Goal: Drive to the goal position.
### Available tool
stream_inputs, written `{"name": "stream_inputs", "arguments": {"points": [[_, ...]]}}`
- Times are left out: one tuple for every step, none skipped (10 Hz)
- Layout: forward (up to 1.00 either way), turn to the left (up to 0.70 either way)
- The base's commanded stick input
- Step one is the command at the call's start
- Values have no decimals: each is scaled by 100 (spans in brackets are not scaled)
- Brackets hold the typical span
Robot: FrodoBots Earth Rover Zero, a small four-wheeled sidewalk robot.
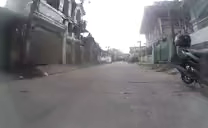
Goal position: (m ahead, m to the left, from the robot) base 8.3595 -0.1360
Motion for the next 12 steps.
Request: {"name": "stream_inputs", "arguments": {"points": [[100,0],[100,0],[100,0],[100,0],[100,0],[100,0],[100,0],[100,0],[100,0],[100,0],[100,0],[100,0]]}}
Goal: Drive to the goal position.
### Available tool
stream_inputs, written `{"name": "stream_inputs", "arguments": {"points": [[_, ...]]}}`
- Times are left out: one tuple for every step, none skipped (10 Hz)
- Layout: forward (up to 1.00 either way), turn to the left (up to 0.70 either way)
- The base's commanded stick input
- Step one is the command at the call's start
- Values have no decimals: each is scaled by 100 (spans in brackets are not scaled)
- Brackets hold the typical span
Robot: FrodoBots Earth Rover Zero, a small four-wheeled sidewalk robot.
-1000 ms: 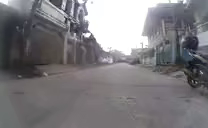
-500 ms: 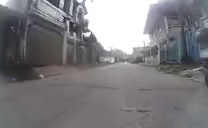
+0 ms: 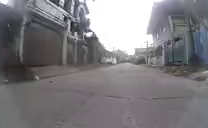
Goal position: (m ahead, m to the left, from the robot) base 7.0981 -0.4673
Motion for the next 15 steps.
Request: {"name": "stream_inputs", "arguments": {"points": [[100,0],[100,0],[100,0],[100,0],[100,0],[100,0],[100,0],[100,0],[100,0],[100,0],[100,0],[100,0],[100,0],[100,0],[100,0]]}}
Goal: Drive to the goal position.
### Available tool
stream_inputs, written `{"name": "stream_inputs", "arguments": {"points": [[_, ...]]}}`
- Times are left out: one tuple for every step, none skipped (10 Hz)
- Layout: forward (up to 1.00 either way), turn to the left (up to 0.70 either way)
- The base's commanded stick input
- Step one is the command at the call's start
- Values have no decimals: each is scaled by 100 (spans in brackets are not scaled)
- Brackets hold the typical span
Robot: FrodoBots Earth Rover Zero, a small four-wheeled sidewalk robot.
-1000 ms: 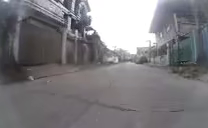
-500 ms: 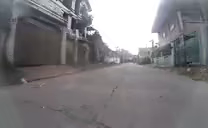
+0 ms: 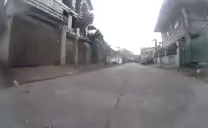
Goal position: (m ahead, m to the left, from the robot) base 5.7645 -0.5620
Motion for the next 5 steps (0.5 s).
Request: {"name": "stream_inputs", "arguments": {"points": [[100,0],[100,0],[100,0],[100,0],[100,0]]}}
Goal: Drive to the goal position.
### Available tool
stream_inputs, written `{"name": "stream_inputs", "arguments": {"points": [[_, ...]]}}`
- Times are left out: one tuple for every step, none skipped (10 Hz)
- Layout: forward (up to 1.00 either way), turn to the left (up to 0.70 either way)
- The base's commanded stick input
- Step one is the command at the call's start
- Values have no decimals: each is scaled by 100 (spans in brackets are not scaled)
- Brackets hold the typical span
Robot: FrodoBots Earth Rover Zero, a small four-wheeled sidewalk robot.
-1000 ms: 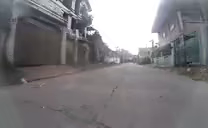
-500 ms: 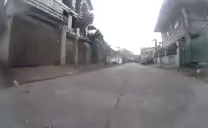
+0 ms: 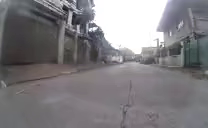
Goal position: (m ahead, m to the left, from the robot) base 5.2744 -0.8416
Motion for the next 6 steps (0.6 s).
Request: {"name": "stream_inputs", "arguments": {"points": [[100,0],[100,0],[100,0],[100,0],[100,0],[100,0]]}}
